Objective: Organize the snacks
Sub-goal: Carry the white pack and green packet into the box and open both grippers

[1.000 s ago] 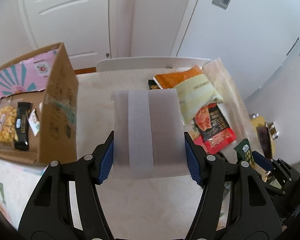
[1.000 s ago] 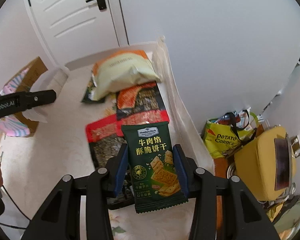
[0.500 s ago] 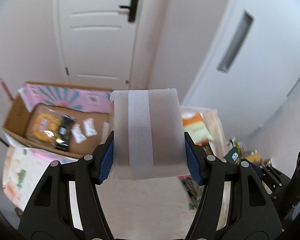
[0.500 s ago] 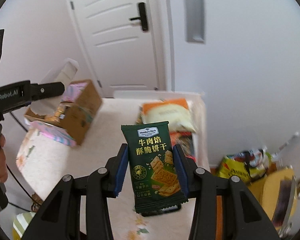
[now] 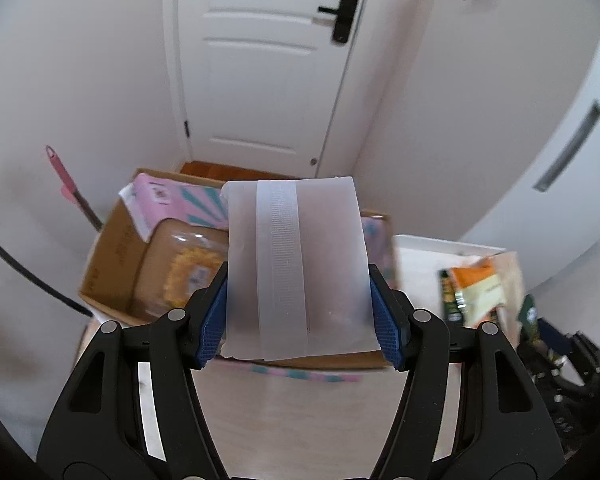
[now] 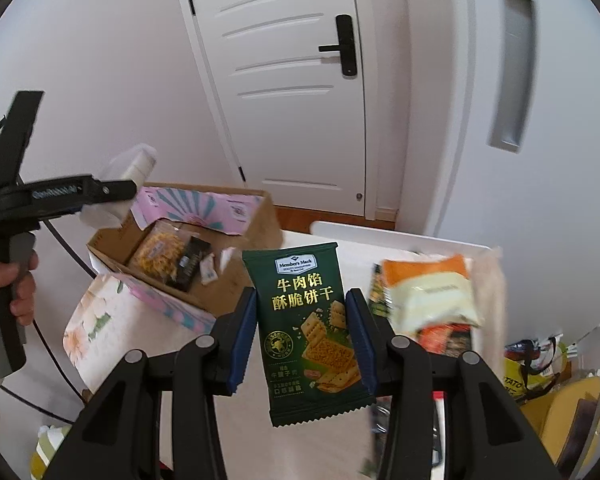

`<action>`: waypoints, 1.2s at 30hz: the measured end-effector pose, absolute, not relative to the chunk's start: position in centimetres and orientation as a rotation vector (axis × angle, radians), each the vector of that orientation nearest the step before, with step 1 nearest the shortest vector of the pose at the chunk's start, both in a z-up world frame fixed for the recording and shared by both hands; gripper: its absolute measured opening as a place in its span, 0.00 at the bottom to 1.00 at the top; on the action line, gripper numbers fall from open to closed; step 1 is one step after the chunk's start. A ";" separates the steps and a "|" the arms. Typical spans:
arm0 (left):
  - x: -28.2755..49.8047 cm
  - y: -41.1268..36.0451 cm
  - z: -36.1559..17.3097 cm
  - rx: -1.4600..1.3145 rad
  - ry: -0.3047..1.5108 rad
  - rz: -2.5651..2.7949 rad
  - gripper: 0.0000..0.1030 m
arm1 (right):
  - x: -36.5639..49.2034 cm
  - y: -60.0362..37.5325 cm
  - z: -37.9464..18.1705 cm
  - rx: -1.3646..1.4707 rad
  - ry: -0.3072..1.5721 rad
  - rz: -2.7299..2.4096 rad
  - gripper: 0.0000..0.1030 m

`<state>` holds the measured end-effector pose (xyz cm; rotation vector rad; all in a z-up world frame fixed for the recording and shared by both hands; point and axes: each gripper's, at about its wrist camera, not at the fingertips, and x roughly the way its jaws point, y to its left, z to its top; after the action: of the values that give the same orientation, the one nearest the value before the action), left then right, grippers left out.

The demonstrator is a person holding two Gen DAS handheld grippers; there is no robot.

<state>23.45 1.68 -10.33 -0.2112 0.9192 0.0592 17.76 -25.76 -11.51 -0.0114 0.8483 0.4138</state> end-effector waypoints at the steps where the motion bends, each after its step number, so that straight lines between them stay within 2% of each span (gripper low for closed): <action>1: 23.9 2.6 -10.9 -0.209 0.935 0.056 0.58 | 17.9 -25.1 -11.6 -0.010 0.851 0.415 0.40; 15: 27.5 11.1 -18.1 -0.214 1.066 0.030 0.58 | 23.0 -13.4 -13.4 -0.043 0.902 0.423 0.40; 25: 29.9 13.0 -20.4 -0.165 1.132 -0.001 0.59 | 26.1 -8.2 -15.1 -0.051 0.938 0.404 0.40; 27: 30.1 13.1 -20.2 -0.151 1.118 -0.006 0.67 | 26.3 -7.7 -15.3 -0.052 0.948 0.402 0.40; 29: 30.0 13.0 -19.9 -0.145 1.105 -0.017 0.97 | 26.3 -7.5 -15.6 -0.043 0.961 0.400 0.40; 36: 28.3 12.9 -18.1 -0.107 1.071 -0.017 0.98 | 27.3 -7.4 -16.0 0.008 0.999 0.392 0.40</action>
<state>28.35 12.91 -18.15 -0.1069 1.0709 -0.0174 27.34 -7.42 -16.05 0.0083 0.9988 0.3923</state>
